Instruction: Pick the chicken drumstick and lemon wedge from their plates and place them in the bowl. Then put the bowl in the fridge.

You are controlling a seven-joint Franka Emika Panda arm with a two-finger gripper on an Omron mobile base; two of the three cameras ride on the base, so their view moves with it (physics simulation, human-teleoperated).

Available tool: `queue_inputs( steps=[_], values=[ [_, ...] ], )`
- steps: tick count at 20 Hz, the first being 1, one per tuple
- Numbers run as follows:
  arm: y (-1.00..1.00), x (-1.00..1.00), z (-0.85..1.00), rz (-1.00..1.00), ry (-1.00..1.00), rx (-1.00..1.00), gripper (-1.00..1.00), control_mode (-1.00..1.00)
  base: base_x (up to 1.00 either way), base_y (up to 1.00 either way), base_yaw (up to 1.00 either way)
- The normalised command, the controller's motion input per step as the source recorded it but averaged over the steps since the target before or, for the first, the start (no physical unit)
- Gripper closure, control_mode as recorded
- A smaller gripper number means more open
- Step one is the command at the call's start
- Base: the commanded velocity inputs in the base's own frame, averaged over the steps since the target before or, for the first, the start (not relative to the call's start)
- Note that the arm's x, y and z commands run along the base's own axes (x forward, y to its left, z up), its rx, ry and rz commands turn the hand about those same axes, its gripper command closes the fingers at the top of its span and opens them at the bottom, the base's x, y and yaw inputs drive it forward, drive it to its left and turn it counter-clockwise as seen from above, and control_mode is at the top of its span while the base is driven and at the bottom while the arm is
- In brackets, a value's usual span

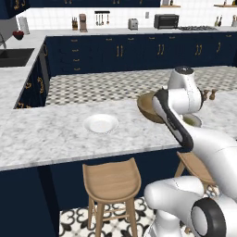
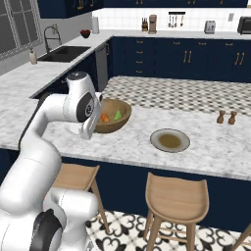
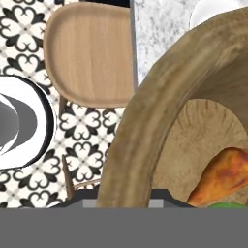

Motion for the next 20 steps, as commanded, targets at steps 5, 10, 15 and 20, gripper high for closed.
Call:
queue_inputs(
  steps=[5,10,15,20],
  values=[
    [-0.30,-0.65,0.00,0.00,0.00,0.00,1.00,-1.00,0.00,0.00,0.00],
    [-0.14,-0.30,0.00,0.00,0.00,0.00,1.00,-1.00,0.00,0.00,0.00],
    [0.01,-0.05,0.00,0.00,0.00,0.00,1.00,-1.00,0.00,0.00,0.00],
    [0.00,-0.04,0.00,0.00,0.00,0.00,1.00,1.00,-0.68,-0.22,-0.05]
  ],
)
